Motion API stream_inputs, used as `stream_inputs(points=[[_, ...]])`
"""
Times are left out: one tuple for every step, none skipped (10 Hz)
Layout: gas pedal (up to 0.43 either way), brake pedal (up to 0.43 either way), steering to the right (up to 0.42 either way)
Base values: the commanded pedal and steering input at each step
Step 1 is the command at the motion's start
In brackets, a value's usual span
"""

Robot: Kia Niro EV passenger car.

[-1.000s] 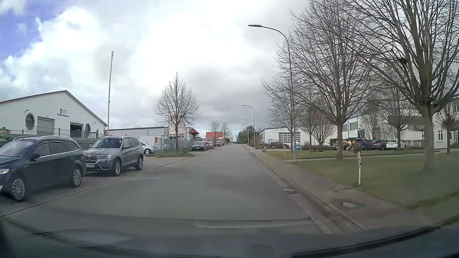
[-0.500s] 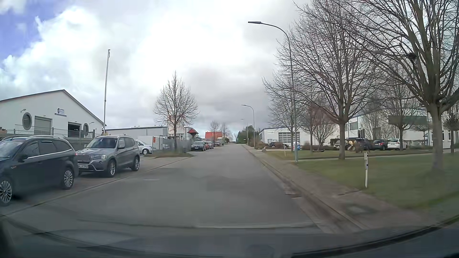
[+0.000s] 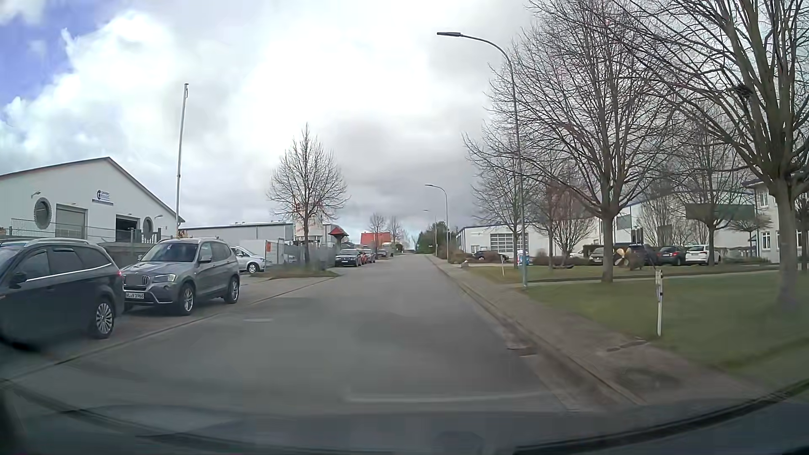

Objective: Follow the waypoints while adhering to traffic rules and regulations

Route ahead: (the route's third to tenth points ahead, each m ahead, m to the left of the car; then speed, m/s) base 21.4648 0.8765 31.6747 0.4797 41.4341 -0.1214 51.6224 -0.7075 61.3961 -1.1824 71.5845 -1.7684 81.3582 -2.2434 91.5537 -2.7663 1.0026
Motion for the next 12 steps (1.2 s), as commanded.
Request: stream_inputs(points=[[0.0, 0.0, 0.014], [0.0, 0.0, 0.014], [0.0, 0.0, 0.014], [0.0, 0.0, 0.014], [0.0, 0.0, 0.014], [0.0, 0.0, 0.014], [0.0, 0.0, 0.014], [0.0, 0.0, 0.014], [0.0, 0.0, 0.014], [0.0, 0.0, 0.014], [0.0, 0.0, 0.014], [0.0, 0.0, 0.014]])
